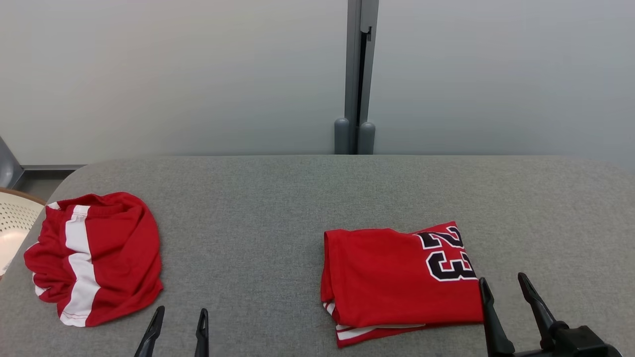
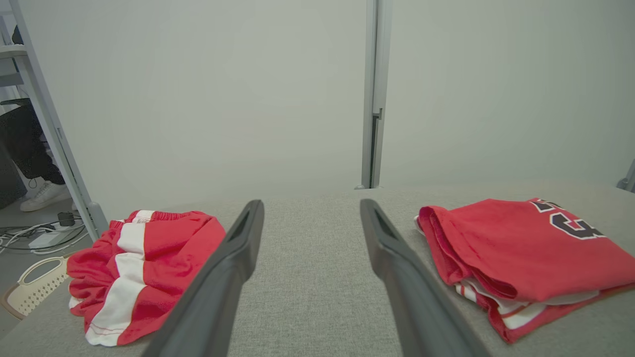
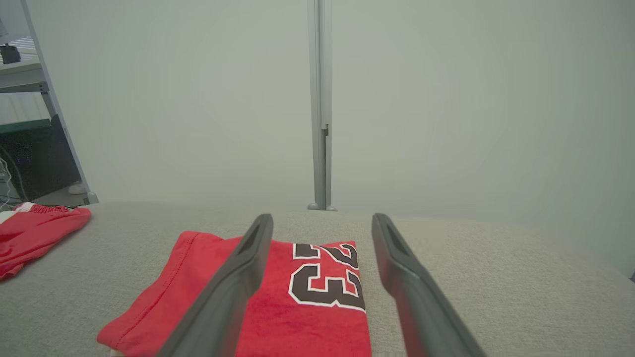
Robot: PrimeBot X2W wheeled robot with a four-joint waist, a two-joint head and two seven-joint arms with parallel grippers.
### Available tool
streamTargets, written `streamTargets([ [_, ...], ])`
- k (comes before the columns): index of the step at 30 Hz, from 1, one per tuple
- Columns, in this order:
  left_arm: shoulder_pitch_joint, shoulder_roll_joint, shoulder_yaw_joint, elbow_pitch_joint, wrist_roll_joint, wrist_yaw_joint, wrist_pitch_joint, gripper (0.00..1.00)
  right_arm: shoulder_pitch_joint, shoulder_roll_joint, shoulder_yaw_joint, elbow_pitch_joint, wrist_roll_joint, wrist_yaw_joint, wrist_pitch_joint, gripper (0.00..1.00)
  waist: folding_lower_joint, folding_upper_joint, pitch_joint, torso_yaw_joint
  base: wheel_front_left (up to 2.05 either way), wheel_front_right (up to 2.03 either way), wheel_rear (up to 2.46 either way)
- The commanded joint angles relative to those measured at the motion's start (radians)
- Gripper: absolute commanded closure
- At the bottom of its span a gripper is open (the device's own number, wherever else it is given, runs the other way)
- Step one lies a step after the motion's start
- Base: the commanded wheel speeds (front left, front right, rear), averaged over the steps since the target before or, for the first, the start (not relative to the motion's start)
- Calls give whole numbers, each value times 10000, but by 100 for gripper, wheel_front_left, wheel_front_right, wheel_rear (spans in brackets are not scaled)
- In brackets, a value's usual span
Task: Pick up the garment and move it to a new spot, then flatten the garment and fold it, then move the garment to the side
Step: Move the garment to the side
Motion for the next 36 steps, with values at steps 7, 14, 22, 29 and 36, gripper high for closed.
streamTargets([
  [7,-322,34,-196,-8,120,-220,6,0,-774,-470,733,1473,894,-5,-42,0,0,-1,383,99,0,0,0],
  [14,-666,34,-491,59,195,-417,5,0,-2776,-1977,2208,3814,3155,-3,120,0,0,-1,987,249,0,0,0],
  [22,-1503,31,-711,-163,77,-411,5,0,-4459,-3446,3425,4633,6006,-3,1156,0,0,-1,2255,566,0,0,0],
  [29,-1970,29,-696,-143,-73,-493,5,0,-4958,-3906,4450,4830,7131,-3,1810,0,0,-1,2940,725,0,0,0],
  [36,-2249,32,-726,-134,-162,-536,6,0,-5411,-4247,5185,4819,7503,-6,1719,100,0,-1,3383,686,0,0,0],
])
